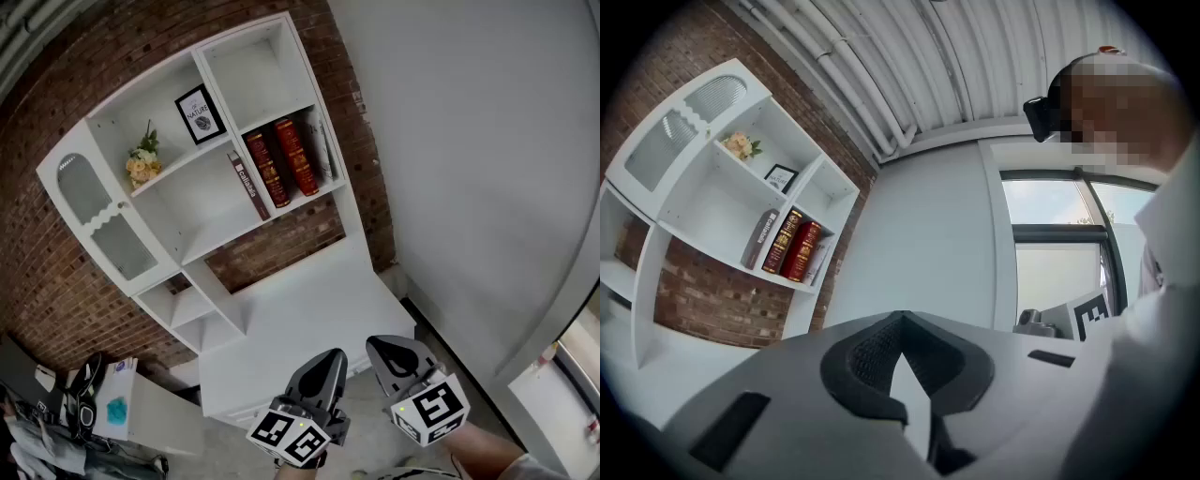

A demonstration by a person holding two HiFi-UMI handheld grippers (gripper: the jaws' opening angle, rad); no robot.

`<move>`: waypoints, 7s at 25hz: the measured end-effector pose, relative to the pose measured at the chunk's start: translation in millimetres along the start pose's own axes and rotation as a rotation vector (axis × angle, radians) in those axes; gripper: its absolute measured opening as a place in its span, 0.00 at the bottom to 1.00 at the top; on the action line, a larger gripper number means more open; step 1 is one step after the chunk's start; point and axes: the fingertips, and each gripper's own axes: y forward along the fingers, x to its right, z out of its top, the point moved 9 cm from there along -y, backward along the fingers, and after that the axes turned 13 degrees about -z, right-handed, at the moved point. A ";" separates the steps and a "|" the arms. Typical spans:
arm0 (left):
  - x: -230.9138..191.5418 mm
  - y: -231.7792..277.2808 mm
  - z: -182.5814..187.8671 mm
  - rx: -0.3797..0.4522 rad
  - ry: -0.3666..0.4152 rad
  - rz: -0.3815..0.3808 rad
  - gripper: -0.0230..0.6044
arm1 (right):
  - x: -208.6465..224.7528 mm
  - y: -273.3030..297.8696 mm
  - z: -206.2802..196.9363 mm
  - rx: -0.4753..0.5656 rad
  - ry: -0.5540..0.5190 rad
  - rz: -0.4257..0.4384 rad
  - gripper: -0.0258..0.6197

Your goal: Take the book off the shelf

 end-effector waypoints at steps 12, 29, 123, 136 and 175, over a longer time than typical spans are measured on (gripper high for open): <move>10.1 27.1 -8.5 0.014 0.011 0.007 0.05 | 35.0 -13.6 2.2 0.041 0.028 0.024 0.06; -32.3 -0.2 6.8 0.043 0.053 0.121 0.05 | 47.4 -1.6 -8.2 0.051 0.097 0.023 0.06; -421.4 219.6 68.5 -0.034 0.152 0.135 0.05 | 166.5 560.1 39.6 0.177 0.015 -0.141 0.43; -397.1 221.6 72.9 -0.001 0.161 0.131 0.05 | 170.1 517.9 36.0 0.230 0.096 -0.089 0.42; -319.1 22.2 88.9 0.026 0.136 -0.008 0.05 | -20.2 331.7 21.3 0.269 0.116 -0.188 0.42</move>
